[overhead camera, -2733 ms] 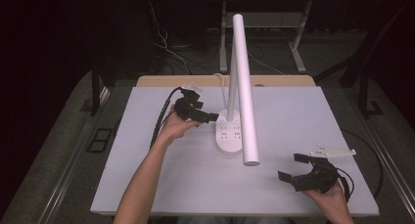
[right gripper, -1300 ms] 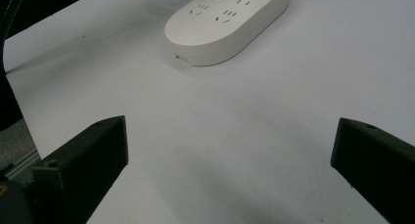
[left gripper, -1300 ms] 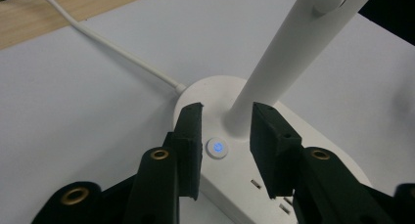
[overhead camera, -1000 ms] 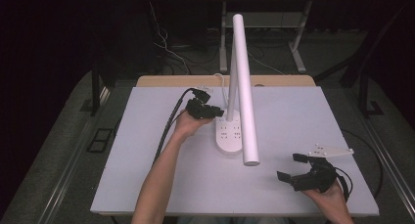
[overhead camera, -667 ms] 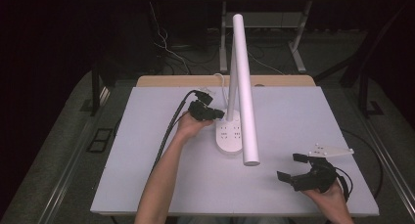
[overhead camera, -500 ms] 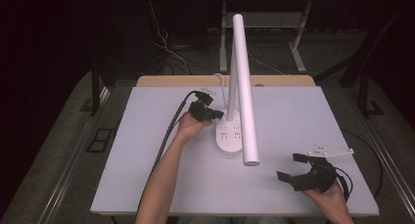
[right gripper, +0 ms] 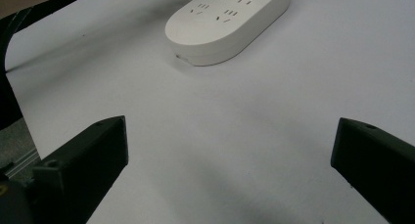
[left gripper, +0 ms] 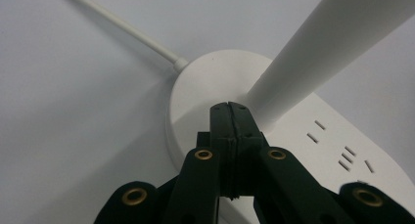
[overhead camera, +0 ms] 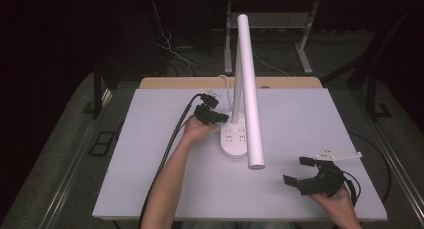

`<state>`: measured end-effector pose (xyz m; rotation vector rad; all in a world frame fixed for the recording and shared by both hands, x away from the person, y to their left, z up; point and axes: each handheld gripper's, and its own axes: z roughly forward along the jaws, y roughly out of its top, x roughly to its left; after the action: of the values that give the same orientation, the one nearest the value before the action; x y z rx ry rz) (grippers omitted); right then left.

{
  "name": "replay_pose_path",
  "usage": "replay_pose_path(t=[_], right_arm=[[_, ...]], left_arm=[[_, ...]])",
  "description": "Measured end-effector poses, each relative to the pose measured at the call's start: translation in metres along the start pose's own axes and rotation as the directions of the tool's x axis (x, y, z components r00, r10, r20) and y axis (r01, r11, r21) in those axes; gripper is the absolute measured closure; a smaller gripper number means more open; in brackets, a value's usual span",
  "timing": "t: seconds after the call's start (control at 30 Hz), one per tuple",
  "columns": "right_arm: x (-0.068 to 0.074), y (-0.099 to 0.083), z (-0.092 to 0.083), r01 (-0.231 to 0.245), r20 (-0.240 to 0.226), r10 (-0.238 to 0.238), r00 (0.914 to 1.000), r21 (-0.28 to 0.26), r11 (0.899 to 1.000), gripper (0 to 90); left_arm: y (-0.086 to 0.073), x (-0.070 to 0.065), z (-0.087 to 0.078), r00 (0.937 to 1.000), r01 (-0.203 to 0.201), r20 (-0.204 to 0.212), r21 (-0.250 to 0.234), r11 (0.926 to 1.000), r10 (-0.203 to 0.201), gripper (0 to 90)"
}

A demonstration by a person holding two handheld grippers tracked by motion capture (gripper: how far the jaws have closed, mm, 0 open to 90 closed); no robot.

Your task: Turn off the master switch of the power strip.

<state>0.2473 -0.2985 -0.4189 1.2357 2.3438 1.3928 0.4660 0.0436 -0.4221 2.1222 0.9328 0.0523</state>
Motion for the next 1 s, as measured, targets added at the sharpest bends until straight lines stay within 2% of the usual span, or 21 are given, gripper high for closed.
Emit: replay_pose_path(t=[0.13, 0.33, 0.43, 0.47, 0.5, 0.53, 0.57, 0.7, 0.77, 0.8, 0.87, 0.9, 0.93, 1.0], right_arm=[[0.001, 0.0, 0.0, 0.0, 0.001, 0.0, 1.0, 0.002, 1.0, 0.0], [0.0, 0.0, -0.001, -0.003, 0.002, 0.003, 1.0, 0.001, 1.0, 0.0], [0.0, 0.0, 0.0, 0.003, 0.006, -0.003, 1.0, -0.003, 1.0, 0.0], [0.0, 0.0, 0.0, 0.003, 0.006, -0.003, 1.0, -0.003, 1.0, 0.0], [0.0, 0.0, -0.001, 0.003, 0.007, -0.003, 1.0, -0.002, 1.0, 0.0], [0.0, 0.0, -0.001, -0.003, 0.006, 0.003, 1.0, 0.001, 1.0, 0.0], [0.0, 0.0, -0.001, -0.003, 0.006, 0.003, 1.0, 0.001, 1.0, 0.0], [0.0, -0.001, -0.002, -0.008, 0.011, 0.009, 0.9999, -0.005, 1.0, 0.0], [-0.001, -0.001, -0.002, -0.006, 0.012, 0.007, 0.9999, -0.004, 1.0, 0.0], [-0.001, -0.001, -0.002, -0.008, 0.011, 0.008, 0.9999, -0.002, 1.0, 0.0], [-0.002, -0.001, -0.002, -0.008, 0.01, 0.008, 0.9999, -0.002, 1.0, 0.0], [-0.002, -0.001, -0.001, -0.009, 0.01, 0.009, 0.9999, -0.001, 1.0, 0.0], [-0.001, -0.001, -0.001, -0.012, 0.012, 0.012, 0.9999, -0.001, 1.0, 0.0], [-0.001, -0.001, -0.001, -0.013, 0.012, 0.013, 0.9998, 0.001, 1.0, 0.0]], left_arm=[[-0.001, 0.002, 0.001, 0.999, 0.043, 0.014, -0.011, 0.999, -0.043, 90.0], [-0.001, 0.001, 0.002, 0.9985, 0.054, 0.009, -0.018, 0.9984, -0.054, 90.0], [0.0, 0.0, 0.003, 0.999, 0.045, 0.001, -0.016, 0.9989, -0.045, 90.0], [0.0, 0.002, 0.001, 0.9999, 0.009, -0.007, 0.011, 0.9999, -0.009, 90.0], [0.0, -0.001, 0.001, 0.9992, 0.0, -0.039, 0.01, 1.0, 0.0, 90.0], [0.001, -0.003, 0.002, 0.9988, 0.009, -0.048, -0.005, 0.9999, -0.009, 90.0], [0.001, -0.004, 0.002, 0.9981, -0.008, -0.061, 0.013, 0.9999, 0.008, 90.0], [0.001, -0.009, 0.002, 0.9963, -0.004, -0.085, 0.002, 1.0, 0.004, 90.0], [0.0, -0.01, 0.003, 0.9973, 0.004, -0.074, -0.001, 1.0, -0.004, 90.0], [0.0, -0.01, 0.001, 0.9976, -0.026, -0.063, 0.023, 0.9994, 0.028, 90.0], [0.0, -0.01, 0.001, 0.997, -0.035, -0.067, 0.025, 0.9991, 0.037, 90.0], [0.0, -0.009, 0.001, 0.9977, -0.02, -0.064, 0.022, 0.9996, 0.021, 90.0], [0.0, -0.01, 0.003, 0.9981, 0.024, -0.057, -0.005, 0.9997, -0.024, 90.0], [0.0, -0.008, 0.002, 0.9984, 0.024, -0.051, 0.006, 0.9997, -0.024, 90.0]])
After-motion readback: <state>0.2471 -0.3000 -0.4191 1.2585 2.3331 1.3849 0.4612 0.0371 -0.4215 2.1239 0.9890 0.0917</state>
